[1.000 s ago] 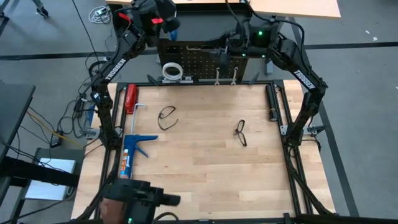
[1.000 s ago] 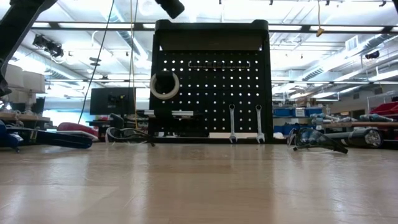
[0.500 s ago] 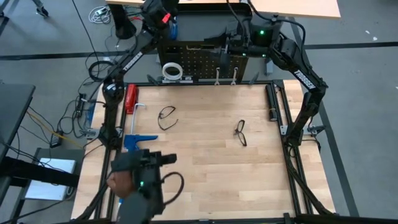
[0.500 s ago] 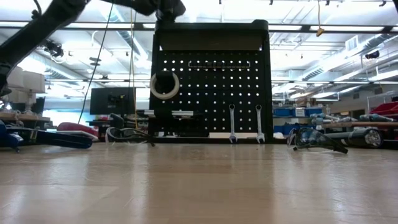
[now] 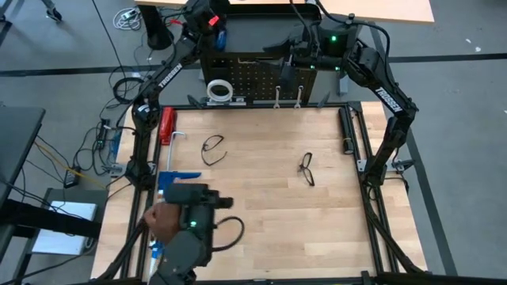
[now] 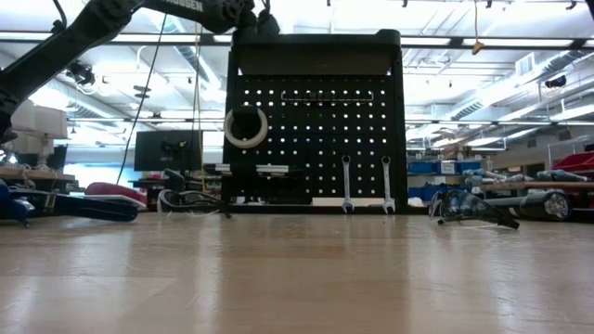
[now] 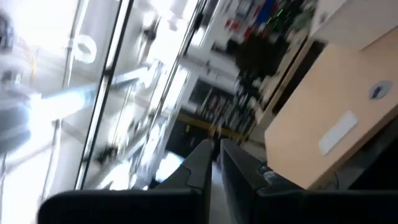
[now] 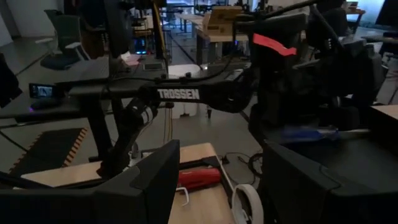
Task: Hang tools onto peg board
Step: Remove the blue screwdriver from the black pegboard
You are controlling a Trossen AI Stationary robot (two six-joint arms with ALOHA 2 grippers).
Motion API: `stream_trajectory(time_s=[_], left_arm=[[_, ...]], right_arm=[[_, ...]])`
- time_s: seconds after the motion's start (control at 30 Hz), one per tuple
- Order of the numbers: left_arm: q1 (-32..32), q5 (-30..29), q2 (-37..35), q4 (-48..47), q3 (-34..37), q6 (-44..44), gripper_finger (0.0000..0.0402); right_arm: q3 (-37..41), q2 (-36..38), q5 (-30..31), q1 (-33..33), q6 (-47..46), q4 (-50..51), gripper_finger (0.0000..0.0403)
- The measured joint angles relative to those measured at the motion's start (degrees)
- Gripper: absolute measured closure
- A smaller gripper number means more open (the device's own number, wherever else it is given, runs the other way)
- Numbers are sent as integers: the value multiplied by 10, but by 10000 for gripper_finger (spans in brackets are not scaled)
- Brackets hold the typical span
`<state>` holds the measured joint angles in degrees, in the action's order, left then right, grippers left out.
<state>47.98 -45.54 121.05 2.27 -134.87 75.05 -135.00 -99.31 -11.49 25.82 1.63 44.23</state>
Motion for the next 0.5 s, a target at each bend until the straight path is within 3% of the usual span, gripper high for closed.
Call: stream_trajectory(time_s=[0.13, 0.27, 0.5], left_arm=[[-9, 79, -1, -12, 0, -1, 363], [-16, 121, -1, -15, 0, -15, 363], [-25, 141, -1, -14, -1, -49, 363]], right_arm=[[0, 0, 0, 6, -4, 0, 172], [0, 0, 0, 6, -4, 0, 172], [0, 0, -1, 6, -6, 0, 173]])
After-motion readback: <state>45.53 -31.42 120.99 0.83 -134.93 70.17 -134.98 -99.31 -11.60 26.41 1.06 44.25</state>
